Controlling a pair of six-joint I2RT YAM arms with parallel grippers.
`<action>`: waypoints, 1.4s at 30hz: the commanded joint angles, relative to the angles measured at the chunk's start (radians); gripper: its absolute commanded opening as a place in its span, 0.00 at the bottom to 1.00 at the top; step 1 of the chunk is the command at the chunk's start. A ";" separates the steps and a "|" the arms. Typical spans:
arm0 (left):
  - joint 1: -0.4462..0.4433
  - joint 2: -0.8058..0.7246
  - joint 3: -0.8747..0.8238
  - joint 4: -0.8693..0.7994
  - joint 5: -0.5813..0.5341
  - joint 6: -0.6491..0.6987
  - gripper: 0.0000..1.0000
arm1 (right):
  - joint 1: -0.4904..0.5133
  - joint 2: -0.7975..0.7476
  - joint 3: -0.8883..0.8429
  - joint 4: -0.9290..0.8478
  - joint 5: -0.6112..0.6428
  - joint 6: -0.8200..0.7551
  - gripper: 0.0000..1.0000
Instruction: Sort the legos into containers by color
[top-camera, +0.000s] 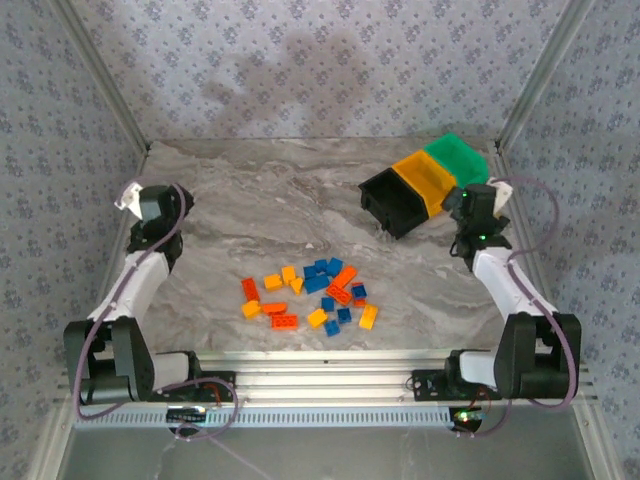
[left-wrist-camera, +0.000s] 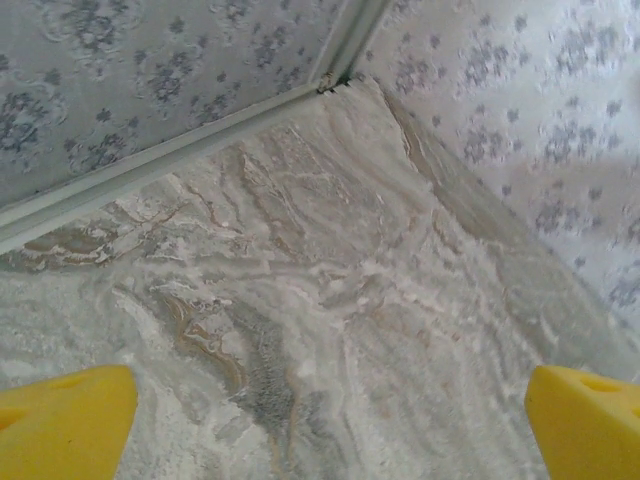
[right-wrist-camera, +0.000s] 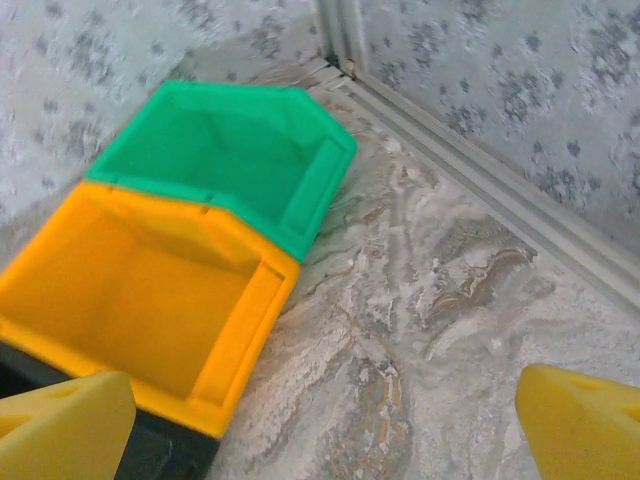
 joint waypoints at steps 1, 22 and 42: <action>0.003 -0.008 0.020 -0.112 0.110 -0.117 1.00 | -0.036 0.028 0.029 -0.078 -0.210 0.068 1.00; -0.198 -0.131 -0.094 -0.069 0.520 -0.096 0.97 | 0.133 0.648 0.658 -0.399 -0.366 -0.304 0.88; -0.258 -0.187 -0.163 -0.100 0.525 -0.104 0.98 | 0.319 0.797 0.817 -0.525 -0.251 -0.261 0.27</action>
